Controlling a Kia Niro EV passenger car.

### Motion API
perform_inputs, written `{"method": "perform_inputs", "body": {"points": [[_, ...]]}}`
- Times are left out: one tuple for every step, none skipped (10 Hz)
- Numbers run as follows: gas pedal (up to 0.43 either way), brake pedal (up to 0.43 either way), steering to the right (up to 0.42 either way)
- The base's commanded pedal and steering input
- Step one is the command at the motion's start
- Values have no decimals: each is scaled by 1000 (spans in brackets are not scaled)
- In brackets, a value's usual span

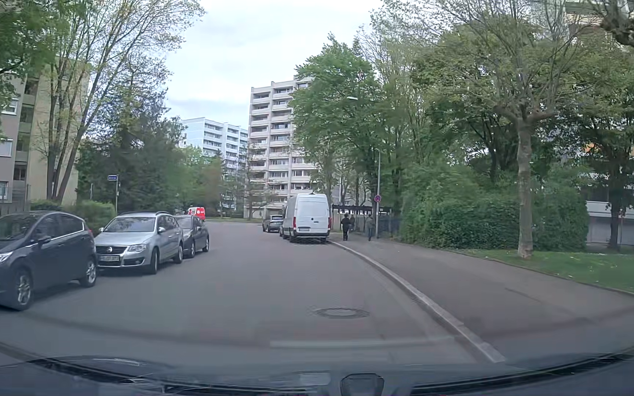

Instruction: Follow the waypoints while adhering to traffic rules and regulations

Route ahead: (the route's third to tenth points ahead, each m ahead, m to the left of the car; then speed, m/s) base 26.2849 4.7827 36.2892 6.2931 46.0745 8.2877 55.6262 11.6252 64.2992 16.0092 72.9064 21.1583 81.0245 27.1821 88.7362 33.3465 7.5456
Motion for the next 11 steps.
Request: {"method": "perform_inputs", "body": {"points": [[39,0,-9],[39,0,-15],[39,0,-21],[39,0,-24],[39,0,-28],[39,0,-35],[39,0,-41],[39,0,-50],[39,0,-58],[39,0,-63],[39,0,-71]]}}
